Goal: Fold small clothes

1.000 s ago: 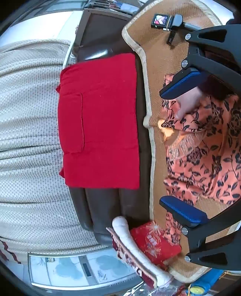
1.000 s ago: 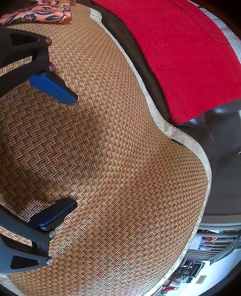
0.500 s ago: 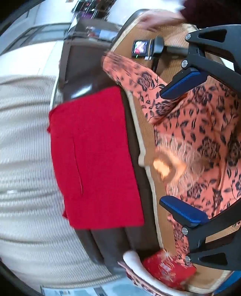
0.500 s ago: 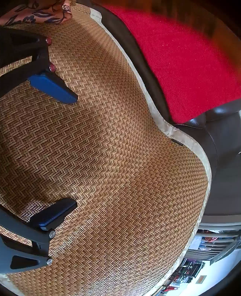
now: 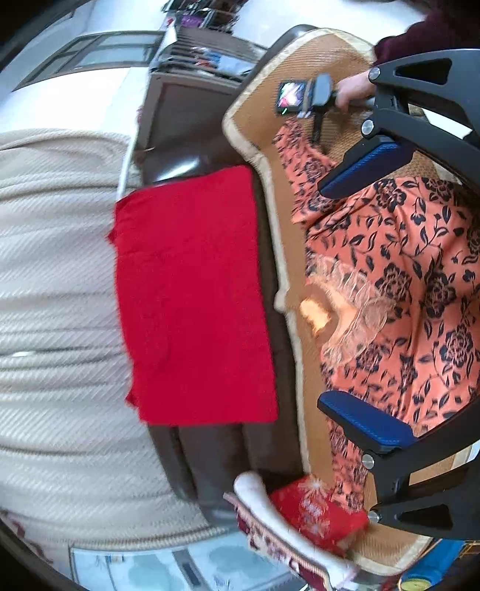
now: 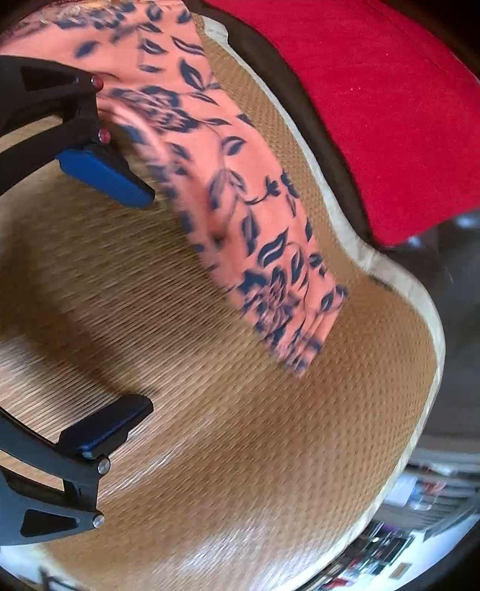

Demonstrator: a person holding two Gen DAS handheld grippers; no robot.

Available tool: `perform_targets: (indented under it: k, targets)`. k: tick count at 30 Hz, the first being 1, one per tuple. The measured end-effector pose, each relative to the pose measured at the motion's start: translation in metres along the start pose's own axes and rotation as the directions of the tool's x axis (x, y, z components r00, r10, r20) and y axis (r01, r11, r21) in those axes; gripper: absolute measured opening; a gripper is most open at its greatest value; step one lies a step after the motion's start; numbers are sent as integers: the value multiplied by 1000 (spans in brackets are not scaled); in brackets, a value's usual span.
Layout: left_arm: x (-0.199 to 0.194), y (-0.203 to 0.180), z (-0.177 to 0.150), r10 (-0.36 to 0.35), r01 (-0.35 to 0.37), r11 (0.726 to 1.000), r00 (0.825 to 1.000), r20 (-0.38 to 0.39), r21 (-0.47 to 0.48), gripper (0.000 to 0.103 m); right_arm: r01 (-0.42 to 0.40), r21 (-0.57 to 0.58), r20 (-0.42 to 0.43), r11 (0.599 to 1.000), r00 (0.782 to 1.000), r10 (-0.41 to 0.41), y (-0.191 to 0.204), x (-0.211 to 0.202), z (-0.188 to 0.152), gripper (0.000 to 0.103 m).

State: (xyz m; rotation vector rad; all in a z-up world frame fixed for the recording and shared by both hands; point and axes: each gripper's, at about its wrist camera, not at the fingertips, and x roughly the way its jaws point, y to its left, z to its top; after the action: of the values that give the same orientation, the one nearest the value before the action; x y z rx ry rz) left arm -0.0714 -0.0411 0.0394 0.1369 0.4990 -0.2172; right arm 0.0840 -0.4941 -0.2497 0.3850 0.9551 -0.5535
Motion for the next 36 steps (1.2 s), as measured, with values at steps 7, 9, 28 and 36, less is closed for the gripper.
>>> perform_targets:
  k: [7, 9, 28, 36]
  targets:
    - [-53, 18, -10, 23, -20, 999, 996, 90, -32, 103, 23, -84, 429, 996, 903, 15, -10, -216, -65, 103]
    - [-64, 21, -11, 23, -19, 999, 995, 100, -44, 103, 10, -109, 496, 994, 867, 45, -6, -269, -80, 103]
    - [-132, 113, 2, 224, -183, 968, 939, 260, -171, 103, -81, -339, 719, 937, 620, 314, 150, -517, -133, 103]
    - [-119, 141, 6, 293, -244, 949, 914, 280, -198, 103, -93, -408, 724, 908, 573, 384, 201, -545, -142, 103]
